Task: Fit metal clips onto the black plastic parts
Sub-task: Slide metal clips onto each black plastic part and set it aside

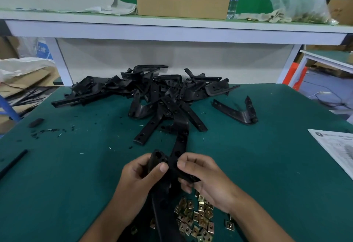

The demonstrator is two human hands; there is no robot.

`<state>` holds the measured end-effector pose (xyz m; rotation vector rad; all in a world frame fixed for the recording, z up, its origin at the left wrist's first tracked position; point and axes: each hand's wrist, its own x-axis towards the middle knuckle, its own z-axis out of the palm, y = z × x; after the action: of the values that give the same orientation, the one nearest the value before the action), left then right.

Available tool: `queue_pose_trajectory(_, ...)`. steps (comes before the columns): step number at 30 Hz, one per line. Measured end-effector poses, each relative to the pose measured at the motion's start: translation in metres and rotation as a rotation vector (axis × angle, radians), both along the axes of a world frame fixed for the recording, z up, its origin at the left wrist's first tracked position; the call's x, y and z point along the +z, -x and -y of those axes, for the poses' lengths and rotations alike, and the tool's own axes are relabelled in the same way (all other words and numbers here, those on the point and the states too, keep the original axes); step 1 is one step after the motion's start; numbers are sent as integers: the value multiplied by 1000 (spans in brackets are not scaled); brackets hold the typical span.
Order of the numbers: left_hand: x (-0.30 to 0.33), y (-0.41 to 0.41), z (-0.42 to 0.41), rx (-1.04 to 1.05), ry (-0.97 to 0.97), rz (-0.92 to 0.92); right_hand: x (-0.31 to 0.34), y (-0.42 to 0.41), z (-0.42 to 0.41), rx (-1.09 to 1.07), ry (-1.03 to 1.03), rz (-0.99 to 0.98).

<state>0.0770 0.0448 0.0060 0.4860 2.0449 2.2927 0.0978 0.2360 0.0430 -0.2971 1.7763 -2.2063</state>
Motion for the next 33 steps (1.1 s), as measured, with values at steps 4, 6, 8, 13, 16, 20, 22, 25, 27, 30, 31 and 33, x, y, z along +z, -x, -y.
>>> queue_pose_trajectory(4, 5, -4, -5, -131, -177, 187, -3, 6, -5, -204, 50, -11)
queue_pose_trajectory(6, 7, -5, -8, -185, -285, 298, -3, 9, -10, -270, 124, -18)
queue_pose_trajectory(8, 7, -7, -9, -173, -288, 351, -3, 12, -12, -281, 154, -18)
queue_pose_trajectory(13, 10, -6, -8, -74, -265, 395, -1, 9, -7, -238, 201, 28)
queue_pose_trajectory(16, 10, -5, -9, -72, -300, 416, -2, 7, -6, -197, 218, 48)
queue_pose_trajectory(20, 11, -6, -10, -116, -272, 377, 1, 6, -4, -139, 226, 64)
queue_pose_trajectory(22, 10, -5, -10, -131, -259, 363, 1, 5, -4, -131, 226, 69)
queue_pose_trajectory(25, 8, -4, -8, -174, -247, 360, 0, 5, -4, -147, 227, 70)
queue_pose_trajectory(27, 7, -4, -8, -214, -243, 363, 0, 6, -5, -158, 244, 73)
queue_pose_trajectory(30, 7, -4, -7, -279, -253, 343, 1, 7, -5, -171, 243, 70)
queue_pose_trajectory(31, 7, -4, -7, -300, -258, 335, 2, 6, -5, -170, 239, 70)
queue_pose_trajectory(33, 9, -3, -6, -330, -235, 321, 3, 6, -5, -170, 240, 75)
